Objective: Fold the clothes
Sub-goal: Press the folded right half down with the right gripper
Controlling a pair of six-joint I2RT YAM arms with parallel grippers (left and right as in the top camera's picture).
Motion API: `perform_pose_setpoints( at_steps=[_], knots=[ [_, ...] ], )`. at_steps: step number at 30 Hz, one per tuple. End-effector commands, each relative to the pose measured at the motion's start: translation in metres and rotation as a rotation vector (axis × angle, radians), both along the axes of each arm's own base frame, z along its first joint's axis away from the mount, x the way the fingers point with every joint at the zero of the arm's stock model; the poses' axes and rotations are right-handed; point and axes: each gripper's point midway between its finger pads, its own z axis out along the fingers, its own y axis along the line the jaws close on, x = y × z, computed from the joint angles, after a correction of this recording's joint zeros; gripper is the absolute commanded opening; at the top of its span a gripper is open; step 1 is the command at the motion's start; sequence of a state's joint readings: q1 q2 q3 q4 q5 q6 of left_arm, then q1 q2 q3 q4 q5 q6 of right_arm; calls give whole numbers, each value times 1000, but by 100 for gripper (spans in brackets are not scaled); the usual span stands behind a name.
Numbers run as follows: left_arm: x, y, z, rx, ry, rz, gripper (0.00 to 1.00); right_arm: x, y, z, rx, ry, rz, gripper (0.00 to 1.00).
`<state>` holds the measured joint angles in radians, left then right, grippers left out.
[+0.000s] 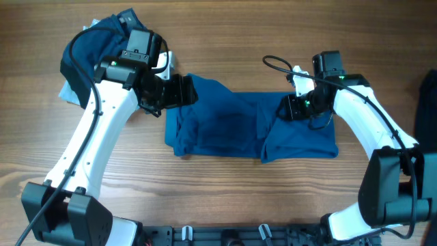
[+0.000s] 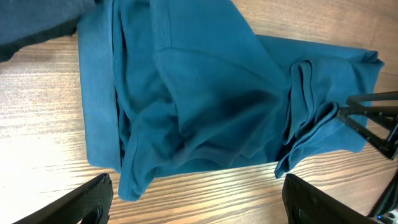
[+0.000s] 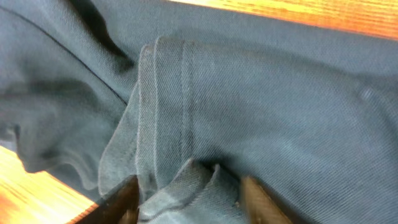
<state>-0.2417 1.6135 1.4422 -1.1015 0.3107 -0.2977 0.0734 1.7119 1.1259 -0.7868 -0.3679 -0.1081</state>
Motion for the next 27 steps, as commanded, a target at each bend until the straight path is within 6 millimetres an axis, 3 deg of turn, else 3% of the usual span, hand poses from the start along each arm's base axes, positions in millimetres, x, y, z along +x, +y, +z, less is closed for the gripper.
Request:
perform_pose_setpoints(
  at_steps=[1, 3, 4, 5, 6, 9, 12, 14, 18, 23, 25, 27],
  knots=[
    [6, 2, 9, 0, -43, 6, 88, -1, 0, -2, -10, -12, 22, 64],
    [7, 2, 10, -1, -49, 6, 88, -2, 6, 0, 24, -12, 44, 63],
    [8, 2, 10, -2, -53, 6, 88, -6, 16, 4, 86, -20, 96, 50],
    [9, 1, 10, -4, -58, 6, 89, -7, 15, 1, 80, -7, 74, 18],
    [10, 1, 11, -4, -60, 6, 88, -4, 7, -3, 38, 5, 15, 13],
    [10, 1, 11, -4, -60, 6, 89, 13, -16, -8, -62, 1, -208, 17],
    [10, 1, 11, -4, -61, 5, 89, 25, -15, -4, -44, -38, -241, 18],
    [10, 1, 11, -4, -62, 3, 89, 23, -15, -6, -47, -23, -245, 17],
    [10, 1, 11, -3, -62, 2, 89, -4, -6, -14, -10, 104, -220, 9],
    [9, 3, 10, 11, -69, -19, 89, -69, 16, -7, -16, 293, -22, 5],
    [8, 3, 9, 12, -64, -19, 89, -82, 21, 5, -25, 291, 31, 5],
    [8, 3, 9, 12, -64, -19, 89, -80, 25, 20, -28, 222, 38, 5]
  ],
)
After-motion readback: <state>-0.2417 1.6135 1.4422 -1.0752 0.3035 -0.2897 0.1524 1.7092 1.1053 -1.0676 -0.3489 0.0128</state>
